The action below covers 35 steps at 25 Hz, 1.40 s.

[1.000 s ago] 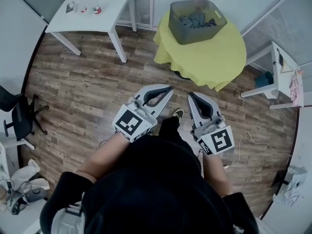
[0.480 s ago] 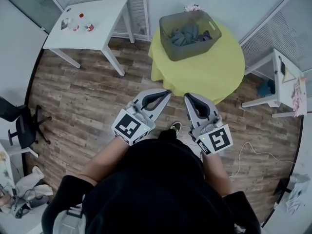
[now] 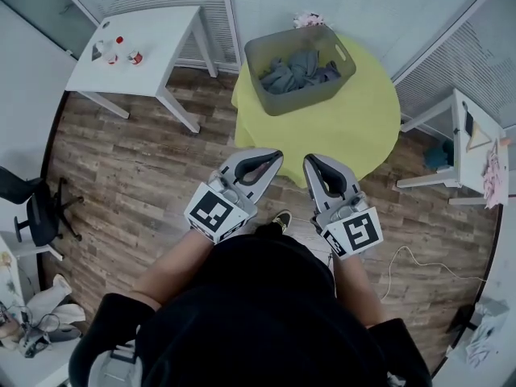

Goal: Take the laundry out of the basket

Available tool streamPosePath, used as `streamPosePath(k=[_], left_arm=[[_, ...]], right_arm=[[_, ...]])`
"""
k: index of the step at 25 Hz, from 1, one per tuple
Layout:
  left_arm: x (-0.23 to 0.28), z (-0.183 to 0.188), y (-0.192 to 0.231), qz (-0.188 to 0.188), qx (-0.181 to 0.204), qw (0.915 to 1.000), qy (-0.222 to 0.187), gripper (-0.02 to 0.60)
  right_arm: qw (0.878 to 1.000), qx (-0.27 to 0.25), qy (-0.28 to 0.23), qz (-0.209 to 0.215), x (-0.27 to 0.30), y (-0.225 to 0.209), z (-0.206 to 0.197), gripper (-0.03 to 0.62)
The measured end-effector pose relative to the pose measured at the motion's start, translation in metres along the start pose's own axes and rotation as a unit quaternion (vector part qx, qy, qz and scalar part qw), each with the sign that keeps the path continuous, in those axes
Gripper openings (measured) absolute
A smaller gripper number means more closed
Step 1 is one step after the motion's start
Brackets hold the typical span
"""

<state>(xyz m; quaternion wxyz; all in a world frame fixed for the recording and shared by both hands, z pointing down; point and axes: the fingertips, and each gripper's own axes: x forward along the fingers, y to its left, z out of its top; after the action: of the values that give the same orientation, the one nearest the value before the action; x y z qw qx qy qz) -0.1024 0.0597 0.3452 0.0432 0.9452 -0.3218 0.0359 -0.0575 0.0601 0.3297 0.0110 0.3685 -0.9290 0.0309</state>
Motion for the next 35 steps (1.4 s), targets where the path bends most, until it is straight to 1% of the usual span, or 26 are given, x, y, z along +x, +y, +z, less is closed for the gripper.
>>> streamPosePath(k=[6, 12, 16, 19, 25, 30, 35], left_arm=[[0.039, 0.006, 0.001, 0.01, 0.0, 0.9999, -0.01, 0.009], [0.063, 0.006, 0.003, 0.018, 0.007, 0.9998, -0.002, 0.009], [0.076, 0.009, 0.007, 0.02, 0.004, 0.9998, 0.0, 0.009], [0.085, 0.012, 0.015, 0.022, 0.01, 0.9997, -0.002, 0.009], [0.104, 0.011, 0.046, 0.013, 0.006, 0.9999, -0.009, 0.009], [0.13, 0.014, 0.086, 0.006, 0.008, 0.9999, -0.011, 0.011], [0.158, 0.009, 0.122, -0.016, 0.022, 0.9995, 0.019, 0.011]], right_arm=[[1.0, -0.002, -0.004, 0.011, -0.002, -0.037, 0.001, 0.025], [1.0, 0.001, -0.004, 0.011, -0.005, -0.066, -0.002, 0.025], [1.0, 0.002, -0.015, 0.016, -0.001, -0.079, 0.006, 0.025], [1.0, 0.004, -0.022, 0.019, 0.005, -0.085, 0.01, 0.025], [1.0, -0.008, -0.013, 0.007, 0.029, -0.104, 0.01, 0.025], [1.0, -0.011, -0.006, -0.009, 0.058, -0.132, 0.011, 0.025], [1.0, -0.01, 0.004, -0.021, 0.091, -0.158, 0.006, 0.025]])
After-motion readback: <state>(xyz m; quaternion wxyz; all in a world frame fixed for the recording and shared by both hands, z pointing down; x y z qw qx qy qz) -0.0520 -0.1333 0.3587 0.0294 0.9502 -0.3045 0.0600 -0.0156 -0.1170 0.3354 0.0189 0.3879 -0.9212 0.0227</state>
